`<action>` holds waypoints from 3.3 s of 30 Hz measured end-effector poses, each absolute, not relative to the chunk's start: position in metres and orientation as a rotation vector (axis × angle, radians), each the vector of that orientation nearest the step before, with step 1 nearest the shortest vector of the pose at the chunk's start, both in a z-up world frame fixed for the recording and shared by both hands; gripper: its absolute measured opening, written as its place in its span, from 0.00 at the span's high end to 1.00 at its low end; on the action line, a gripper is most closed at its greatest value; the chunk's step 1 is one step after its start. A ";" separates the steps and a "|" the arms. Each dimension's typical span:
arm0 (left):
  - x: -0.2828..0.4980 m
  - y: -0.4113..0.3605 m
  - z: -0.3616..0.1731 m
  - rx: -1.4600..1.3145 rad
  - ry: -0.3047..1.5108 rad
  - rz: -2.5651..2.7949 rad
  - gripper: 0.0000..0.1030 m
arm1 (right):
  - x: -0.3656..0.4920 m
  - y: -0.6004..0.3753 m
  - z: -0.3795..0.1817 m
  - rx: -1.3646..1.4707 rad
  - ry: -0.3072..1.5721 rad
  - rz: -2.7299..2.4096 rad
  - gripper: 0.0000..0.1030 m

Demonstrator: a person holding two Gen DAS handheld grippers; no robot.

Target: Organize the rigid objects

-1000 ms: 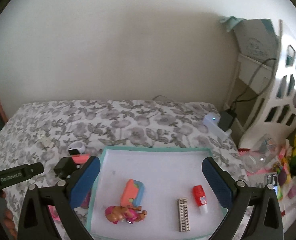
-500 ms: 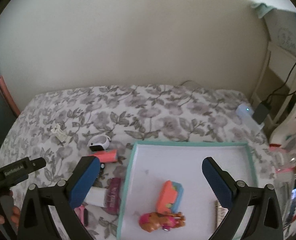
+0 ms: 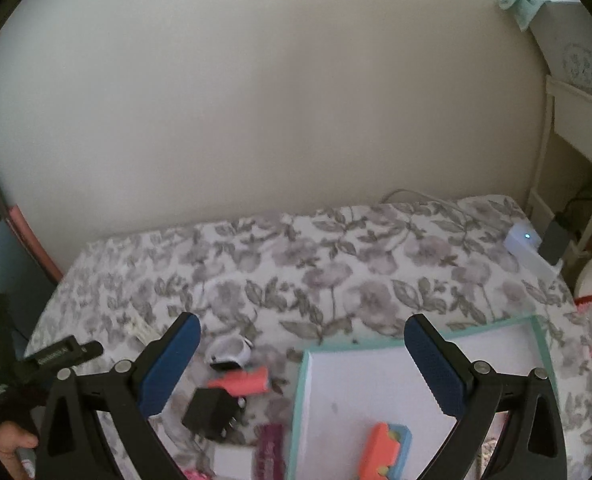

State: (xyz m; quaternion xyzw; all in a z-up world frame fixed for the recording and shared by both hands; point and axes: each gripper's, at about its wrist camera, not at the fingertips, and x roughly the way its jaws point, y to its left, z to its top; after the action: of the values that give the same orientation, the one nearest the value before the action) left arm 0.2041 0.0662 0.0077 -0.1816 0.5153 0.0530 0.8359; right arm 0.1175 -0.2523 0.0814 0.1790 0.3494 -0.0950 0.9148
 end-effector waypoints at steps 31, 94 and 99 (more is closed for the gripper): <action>0.291 0.056 -0.058 -0.299 1.086 0.083 0.00 | 0.241 -0.184 0.000 0.079 1.071 0.105 0.00; 0.295 0.049 -0.038 -0.261 1.095 -0.082 0.71 | 0.241 -0.146 -0.049 -0.063 1.273 0.169 0.42; 0.293 0.049 -0.028 -0.270 1.076 -0.093 0.71 | 0.236 -0.155 -0.038 -0.060 1.246 0.156 0.42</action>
State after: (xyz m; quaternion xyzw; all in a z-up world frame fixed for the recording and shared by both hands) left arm 0.2934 0.0487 -0.0278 -0.1280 0.5107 -0.0441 0.8490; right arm 0.2357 -0.1547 -0.0377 -0.0283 0.5827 0.0732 0.8089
